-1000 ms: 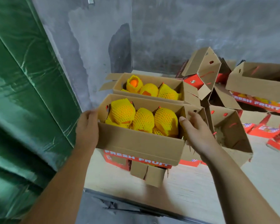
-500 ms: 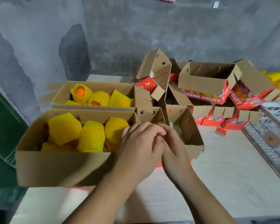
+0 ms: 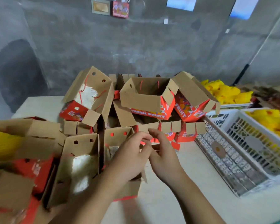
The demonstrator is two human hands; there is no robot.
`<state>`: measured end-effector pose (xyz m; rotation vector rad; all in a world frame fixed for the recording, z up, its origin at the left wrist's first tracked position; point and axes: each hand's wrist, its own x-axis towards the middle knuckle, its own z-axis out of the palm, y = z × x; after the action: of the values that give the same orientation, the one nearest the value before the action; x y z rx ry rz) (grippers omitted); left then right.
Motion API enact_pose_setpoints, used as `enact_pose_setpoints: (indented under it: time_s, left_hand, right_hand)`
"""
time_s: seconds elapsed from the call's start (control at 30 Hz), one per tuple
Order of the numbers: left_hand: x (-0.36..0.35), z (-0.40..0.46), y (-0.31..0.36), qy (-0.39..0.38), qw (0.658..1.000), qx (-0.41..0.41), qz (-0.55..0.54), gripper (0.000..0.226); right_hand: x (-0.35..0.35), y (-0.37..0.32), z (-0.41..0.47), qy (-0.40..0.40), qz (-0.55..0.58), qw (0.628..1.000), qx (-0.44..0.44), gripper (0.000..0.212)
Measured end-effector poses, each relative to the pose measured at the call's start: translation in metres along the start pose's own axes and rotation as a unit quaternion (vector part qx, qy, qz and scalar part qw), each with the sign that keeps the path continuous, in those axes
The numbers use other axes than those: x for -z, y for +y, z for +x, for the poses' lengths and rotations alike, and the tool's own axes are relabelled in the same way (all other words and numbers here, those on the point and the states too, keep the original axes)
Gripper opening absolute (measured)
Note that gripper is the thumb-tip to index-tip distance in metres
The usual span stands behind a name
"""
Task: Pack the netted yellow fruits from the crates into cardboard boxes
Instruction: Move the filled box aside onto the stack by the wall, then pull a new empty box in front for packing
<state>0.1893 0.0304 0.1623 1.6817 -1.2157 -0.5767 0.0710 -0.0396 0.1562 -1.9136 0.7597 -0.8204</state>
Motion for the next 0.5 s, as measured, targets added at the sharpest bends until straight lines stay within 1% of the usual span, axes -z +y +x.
enact_pose_setpoints:
  time_s: [0.1,0.13,0.2,0.27,0.3,0.37,0.4,0.43,0.47,0.5]
  left_hand:
    - [-0.037,0.066,0.013,0.008,1.0,0.02,-0.005,0.034]
    - [-0.046,0.087,0.015,0.02,0.999,0.029,-0.006,0.033]
    - [-0.059,0.125,0.017,0.06,0.997,0.055,-0.019,0.024]
    - [-0.061,0.153,0.019,0.1,0.988,0.105,-0.052,0.028]
    - [-0.058,0.162,0.019,0.111,0.983,0.134,-0.058,0.032]
    - [-0.047,0.168,0.017,0.122,0.974,0.188,-0.022,0.033]
    - [-0.043,0.166,0.013,0.128,0.969,0.211,-0.02,0.03]
    - [-0.04,0.161,0.01,0.134,0.964,0.229,-0.035,0.027]
    - [-0.038,0.156,0.008,0.136,0.96,0.239,-0.052,0.024]
    - [-0.038,0.151,0.005,0.135,0.958,0.245,-0.063,0.021]
  right_hand:
    - [0.05,0.028,0.07,-0.019,-0.121,0.992,0.037,0.048]
    - [0.061,0.035,0.095,-0.029,-0.152,0.987,0.052,0.049]
    - [0.076,0.044,0.147,-0.048,-0.178,0.98,0.077,0.054]
    - [0.079,0.049,0.194,-0.101,-0.18,0.973,0.102,0.064]
    - [0.078,0.053,0.213,-0.133,-0.2,0.965,0.104,0.07]
    - [0.078,0.064,0.244,-0.175,-0.305,0.933,0.077,0.079]
    - [0.08,0.07,0.253,-0.178,-0.366,0.912,0.053,0.077]
    - [0.083,0.075,0.258,-0.165,-0.406,0.898,0.038,0.07]
    - [0.088,0.08,0.261,-0.139,-0.42,0.896,0.035,0.059]
    - [0.093,0.085,0.262,-0.107,-0.413,0.904,0.037,0.046]
